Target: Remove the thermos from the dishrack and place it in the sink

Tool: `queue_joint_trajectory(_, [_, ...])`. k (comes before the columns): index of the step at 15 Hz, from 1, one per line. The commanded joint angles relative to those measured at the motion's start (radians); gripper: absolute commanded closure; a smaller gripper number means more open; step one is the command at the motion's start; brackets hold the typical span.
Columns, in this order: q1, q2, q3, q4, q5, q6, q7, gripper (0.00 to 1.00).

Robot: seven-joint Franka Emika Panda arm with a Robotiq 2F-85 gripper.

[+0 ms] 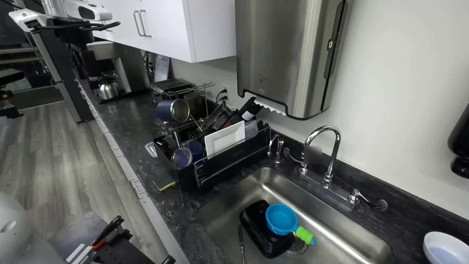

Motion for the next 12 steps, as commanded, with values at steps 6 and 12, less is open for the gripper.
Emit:
queue_joint_trajectory(6, [-0.01,0.0,0.007,0.003,0.004,-0.004,-0.004,0.0])
queue_joint_trajectory(12, [-0.008,-0.002,-0.008,-0.008,0.014,0.021,-0.032,0.0])
